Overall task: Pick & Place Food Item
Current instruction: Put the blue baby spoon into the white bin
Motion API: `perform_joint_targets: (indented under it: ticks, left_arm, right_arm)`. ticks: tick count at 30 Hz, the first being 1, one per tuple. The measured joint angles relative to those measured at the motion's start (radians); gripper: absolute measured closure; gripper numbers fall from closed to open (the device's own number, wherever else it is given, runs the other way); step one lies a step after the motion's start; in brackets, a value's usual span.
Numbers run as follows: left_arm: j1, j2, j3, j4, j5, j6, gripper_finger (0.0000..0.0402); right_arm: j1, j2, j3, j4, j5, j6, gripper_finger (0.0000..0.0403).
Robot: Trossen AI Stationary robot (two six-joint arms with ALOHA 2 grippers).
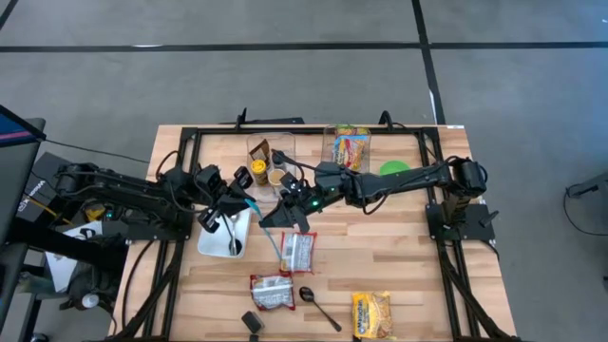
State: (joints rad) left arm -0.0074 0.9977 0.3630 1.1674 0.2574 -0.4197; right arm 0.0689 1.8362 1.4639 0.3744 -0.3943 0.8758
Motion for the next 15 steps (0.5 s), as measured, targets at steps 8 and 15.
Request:
perform_joint_targets:
  ticks: [8,15]
  left_arm:
    - [0.000,0.000,0.000,-0.007,-0.007,0.000,0.0395]
    - [0.000,0.000,0.000,0.000,-0.007,-0.006,0.0398]
  right_arm:
    - [0.000,0.000,0.000,0.002,0.000,0.000,0.0355]
    - [0.002,0.000,0.000,0.002,-0.003,-0.012,0.0337]
